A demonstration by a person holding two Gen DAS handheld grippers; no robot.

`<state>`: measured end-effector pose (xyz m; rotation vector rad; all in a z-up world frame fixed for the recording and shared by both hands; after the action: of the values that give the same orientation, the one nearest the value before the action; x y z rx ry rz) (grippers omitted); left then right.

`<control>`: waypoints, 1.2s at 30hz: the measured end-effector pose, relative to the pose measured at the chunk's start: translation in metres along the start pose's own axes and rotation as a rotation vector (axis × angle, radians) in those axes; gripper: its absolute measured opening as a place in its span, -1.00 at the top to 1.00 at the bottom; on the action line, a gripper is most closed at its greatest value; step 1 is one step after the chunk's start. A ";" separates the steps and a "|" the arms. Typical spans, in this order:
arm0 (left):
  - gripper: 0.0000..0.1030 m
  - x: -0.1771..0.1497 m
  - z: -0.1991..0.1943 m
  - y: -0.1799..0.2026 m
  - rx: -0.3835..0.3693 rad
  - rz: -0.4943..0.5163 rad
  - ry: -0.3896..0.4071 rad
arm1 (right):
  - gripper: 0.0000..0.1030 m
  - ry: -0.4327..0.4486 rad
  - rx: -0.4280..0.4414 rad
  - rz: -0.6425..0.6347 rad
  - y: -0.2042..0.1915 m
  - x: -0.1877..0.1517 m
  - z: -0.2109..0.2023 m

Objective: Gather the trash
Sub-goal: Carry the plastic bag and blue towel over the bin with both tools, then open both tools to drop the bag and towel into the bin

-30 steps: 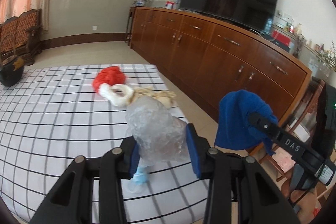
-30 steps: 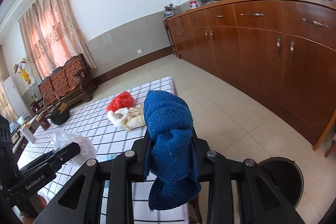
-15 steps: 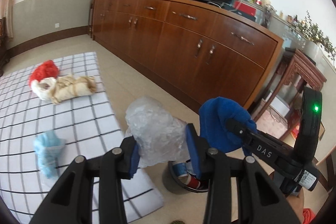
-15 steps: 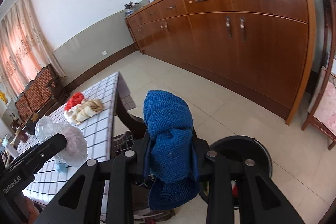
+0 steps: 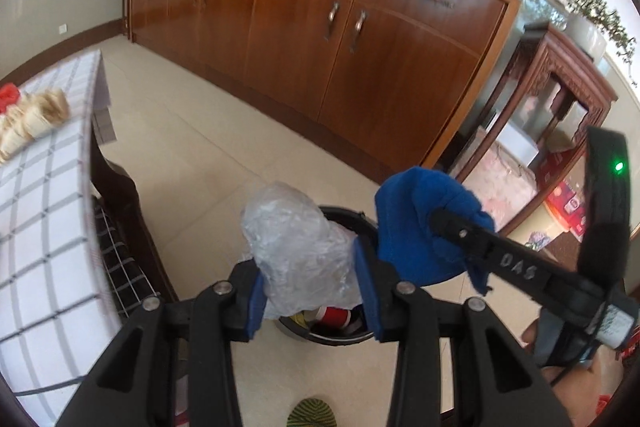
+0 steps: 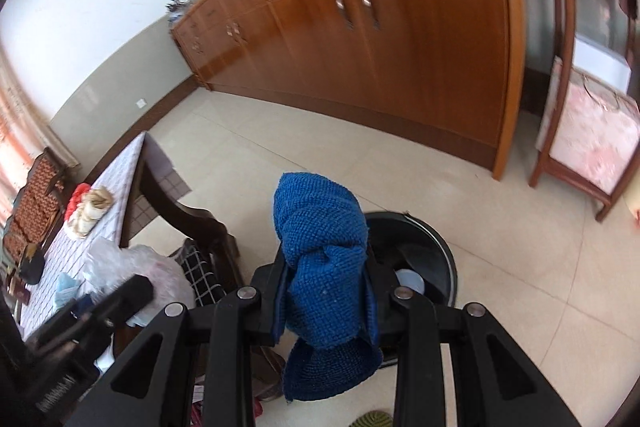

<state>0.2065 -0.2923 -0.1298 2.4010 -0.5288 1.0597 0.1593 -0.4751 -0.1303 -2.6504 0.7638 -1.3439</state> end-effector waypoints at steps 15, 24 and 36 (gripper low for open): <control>0.20 -0.043 0.072 0.017 0.011 -0.002 -0.171 | 0.37 -0.176 -0.109 0.073 0.052 -0.014 0.061; 0.11 -0.055 0.104 0.019 0.017 0.008 -0.235 | 0.34 -0.228 -0.123 0.096 0.058 -0.013 0.091; -0.40 -0.048 0.111 0.015 0.040 0.009 -0.221 | 0.05 -0.214 -0.140 0.119 0.056 -0.002 0.101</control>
<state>0.2333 -0.3577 -0.2293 2.5693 -0.5974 0.8198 0.2145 -0.5388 -0.2099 -2.7434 0.9997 -0.9937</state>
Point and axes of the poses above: each gripper's, at about its wrist camera, not at the fingertips, and z roughly the way its jaws point, y to its right, x to its top, the point moved 4 cm from there along z, roughly the way its jaws point, and after that the axes turned 9 degrees about y, right-handed, at the moved point
